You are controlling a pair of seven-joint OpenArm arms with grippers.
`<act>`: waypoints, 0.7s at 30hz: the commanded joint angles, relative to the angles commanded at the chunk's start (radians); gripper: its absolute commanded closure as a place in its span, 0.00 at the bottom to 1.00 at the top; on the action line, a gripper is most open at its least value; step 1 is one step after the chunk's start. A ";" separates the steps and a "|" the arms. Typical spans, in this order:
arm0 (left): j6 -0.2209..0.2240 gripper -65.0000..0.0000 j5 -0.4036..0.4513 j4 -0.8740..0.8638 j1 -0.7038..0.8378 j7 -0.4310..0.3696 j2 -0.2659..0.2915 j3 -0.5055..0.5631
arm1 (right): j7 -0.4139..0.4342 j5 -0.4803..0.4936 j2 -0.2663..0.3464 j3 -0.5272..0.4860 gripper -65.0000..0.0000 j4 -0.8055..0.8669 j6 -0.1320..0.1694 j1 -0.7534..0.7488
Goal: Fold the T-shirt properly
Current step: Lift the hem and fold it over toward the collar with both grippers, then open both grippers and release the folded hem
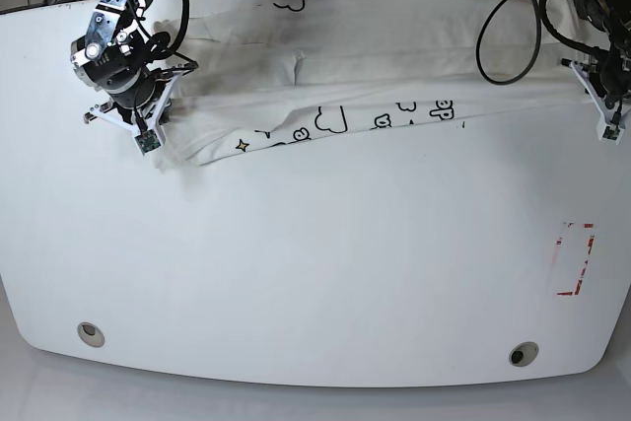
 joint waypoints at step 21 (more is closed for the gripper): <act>0.000 0.79 0.002 -0.002 0.112 -0.002 -0.005 0.006 | -0.002 -0.003 0.000 0.002 1.00 0.000 0.000 -0.060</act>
